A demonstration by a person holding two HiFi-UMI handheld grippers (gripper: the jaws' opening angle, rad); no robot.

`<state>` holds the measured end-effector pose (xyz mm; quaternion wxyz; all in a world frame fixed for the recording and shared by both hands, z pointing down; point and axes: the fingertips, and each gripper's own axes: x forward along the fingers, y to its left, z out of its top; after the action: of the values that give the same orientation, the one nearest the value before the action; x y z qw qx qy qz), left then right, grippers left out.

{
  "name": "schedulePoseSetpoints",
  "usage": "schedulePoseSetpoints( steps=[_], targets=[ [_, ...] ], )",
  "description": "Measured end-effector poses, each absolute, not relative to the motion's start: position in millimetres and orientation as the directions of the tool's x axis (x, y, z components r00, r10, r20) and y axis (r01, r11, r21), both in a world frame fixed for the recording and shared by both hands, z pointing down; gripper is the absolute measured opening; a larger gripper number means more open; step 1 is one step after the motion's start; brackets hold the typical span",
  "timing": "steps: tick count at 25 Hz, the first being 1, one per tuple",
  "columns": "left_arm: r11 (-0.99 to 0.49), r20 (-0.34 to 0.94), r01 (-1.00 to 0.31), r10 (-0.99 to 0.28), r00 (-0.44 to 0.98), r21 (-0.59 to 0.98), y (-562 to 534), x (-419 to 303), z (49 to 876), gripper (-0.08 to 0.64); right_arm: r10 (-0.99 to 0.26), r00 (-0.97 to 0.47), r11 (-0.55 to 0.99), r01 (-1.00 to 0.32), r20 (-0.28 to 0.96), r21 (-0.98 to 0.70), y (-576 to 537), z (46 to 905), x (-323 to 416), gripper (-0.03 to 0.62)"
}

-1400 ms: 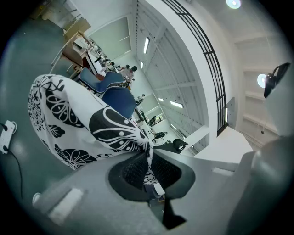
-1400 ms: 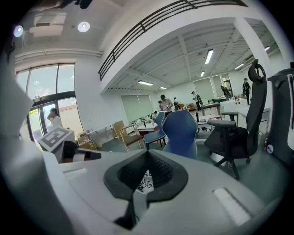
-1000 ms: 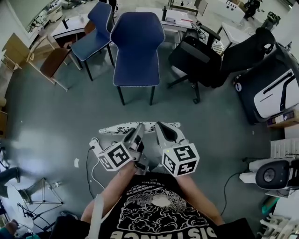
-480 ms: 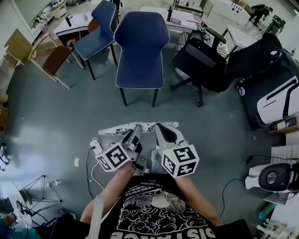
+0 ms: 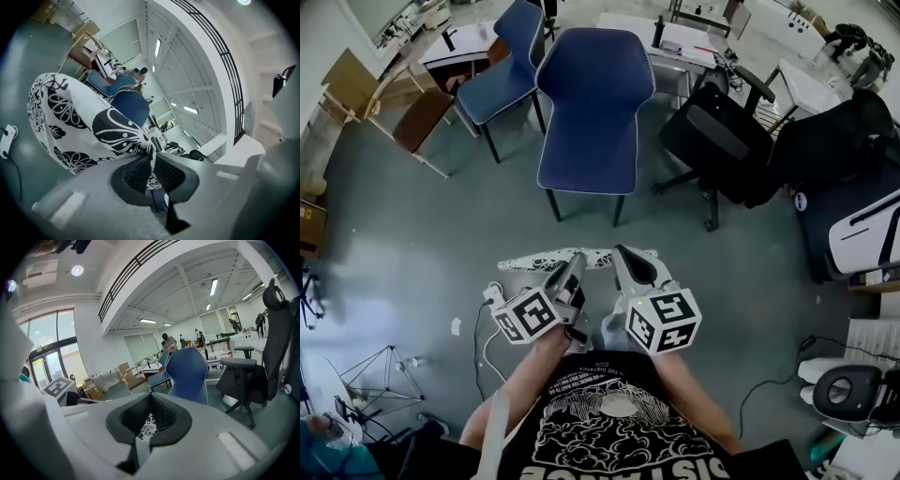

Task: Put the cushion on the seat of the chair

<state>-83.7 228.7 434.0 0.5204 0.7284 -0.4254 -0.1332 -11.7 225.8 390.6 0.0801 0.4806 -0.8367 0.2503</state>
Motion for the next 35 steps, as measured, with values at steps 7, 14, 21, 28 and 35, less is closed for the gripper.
schedulePoseSetpoints(
  steps=[7, 14, 21, 28, 35],
  targets=[
    [-0.063, 0.28, -0.501, -0.767, 0.578, 0.863, 189, -66, 440, 0.021, -0.74, -0.557, 0.432, -0.824, 0.377, -0.367, 184, 395, 11, -0.002],
    [-0.054, 0.299, -0.536, -0.782, 0.548, 0.842, 160, -48, 439, 0.021, -0.727, -0.585, 0.45, -0.802, 0.36, -0.393, 154, 394, 37, -0.002],
    [-0.045, 0.306, -0.548, -0.79, 0.531, 0.835, 144, -39, 442, 0.021, -0.732, -0.587, 0.449, -0.798, 0.346, -0.403, 133, 395, 61, -0.002],
    [-0.04, 0.302, -0.538, -0.792, 0.531, 0.842, 131, -37, 446, 0.021, -0.722, -0.592, 0.456, -0.797, 0.358, -0.396, 124, 399, 60, -0.002],
    [-0.027, 0.296, -0.516, -0.793, 0.532, 0.856, 96, -44, 459, 0.021, -0.721, -0.583, 0.451, -0.805, 0.374, -0.385, 98, 408, 57, -0.002]
  ],
)
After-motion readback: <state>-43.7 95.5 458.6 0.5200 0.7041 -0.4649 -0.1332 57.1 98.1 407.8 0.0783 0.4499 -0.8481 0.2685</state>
